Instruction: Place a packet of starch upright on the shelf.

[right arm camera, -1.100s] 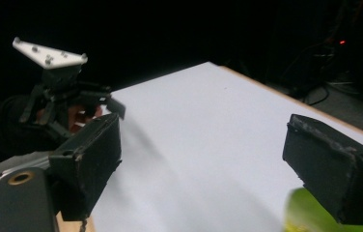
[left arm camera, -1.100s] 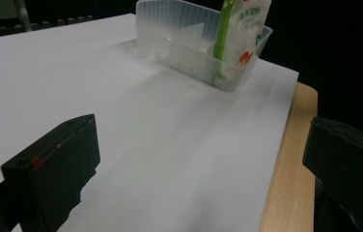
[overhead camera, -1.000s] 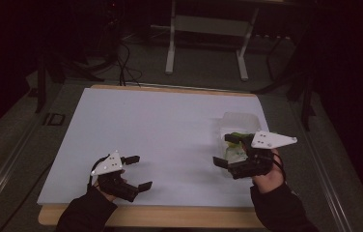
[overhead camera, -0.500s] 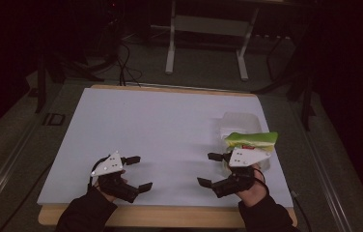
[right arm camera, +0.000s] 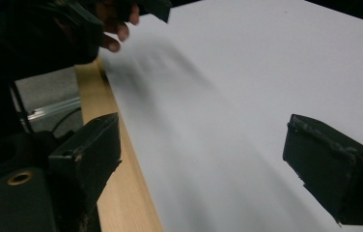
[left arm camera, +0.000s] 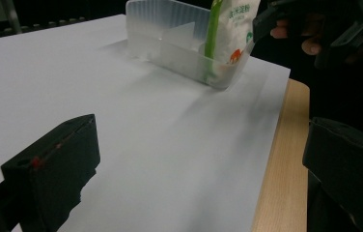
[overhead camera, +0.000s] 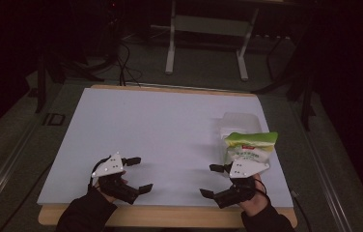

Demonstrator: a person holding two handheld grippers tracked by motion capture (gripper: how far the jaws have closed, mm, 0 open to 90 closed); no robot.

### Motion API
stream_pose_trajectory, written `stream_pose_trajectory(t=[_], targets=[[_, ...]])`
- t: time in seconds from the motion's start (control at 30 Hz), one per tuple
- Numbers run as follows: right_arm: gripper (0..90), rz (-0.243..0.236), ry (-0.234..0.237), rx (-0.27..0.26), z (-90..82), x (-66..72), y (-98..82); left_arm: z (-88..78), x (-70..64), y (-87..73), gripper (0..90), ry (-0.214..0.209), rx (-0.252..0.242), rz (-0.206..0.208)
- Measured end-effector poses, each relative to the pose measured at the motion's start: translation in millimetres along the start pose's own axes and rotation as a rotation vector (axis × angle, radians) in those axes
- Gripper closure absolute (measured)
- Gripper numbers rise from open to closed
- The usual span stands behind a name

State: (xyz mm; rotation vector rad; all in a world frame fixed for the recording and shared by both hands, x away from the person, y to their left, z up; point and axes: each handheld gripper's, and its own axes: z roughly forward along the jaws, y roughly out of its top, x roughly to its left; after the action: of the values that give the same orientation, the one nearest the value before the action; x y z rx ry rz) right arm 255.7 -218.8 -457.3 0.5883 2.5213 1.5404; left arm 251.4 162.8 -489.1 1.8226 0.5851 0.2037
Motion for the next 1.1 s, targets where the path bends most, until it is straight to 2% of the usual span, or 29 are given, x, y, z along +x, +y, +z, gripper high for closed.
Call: stream_pose_trajectory(t=[0.3,0.4,0.7,0.8,1.1], targets=[[13.1,0.012,-0.036,0.006,-9.2,-0.7,-15.3,0.7,0.4,-2.1,0.2,-0.004,0.009,0.001],[13.0,0.004,-0.046,0.004,-12.0,-0.5,-19.3,1.4,0.4,-2.7,0.2,-0.005,0.013,0.003],[13.1,0.025,-0.036,0.034,-17.6,-1.1,-34.9,1.2,0.5,-3.4,0.2,-0.007,0.015,0.003],[13.3,0.052,-0.044,0.029,-20.7,-4.5,-40.0,1.6,0.0,-4.1,0.2,-0.009,0.019,0.009],[13.9,0.041,-0.057,0.024,-23.3,-6.8,-42.5,5.7,-1.3,-7.5,0.2,-0.018,0.038,0.013]])
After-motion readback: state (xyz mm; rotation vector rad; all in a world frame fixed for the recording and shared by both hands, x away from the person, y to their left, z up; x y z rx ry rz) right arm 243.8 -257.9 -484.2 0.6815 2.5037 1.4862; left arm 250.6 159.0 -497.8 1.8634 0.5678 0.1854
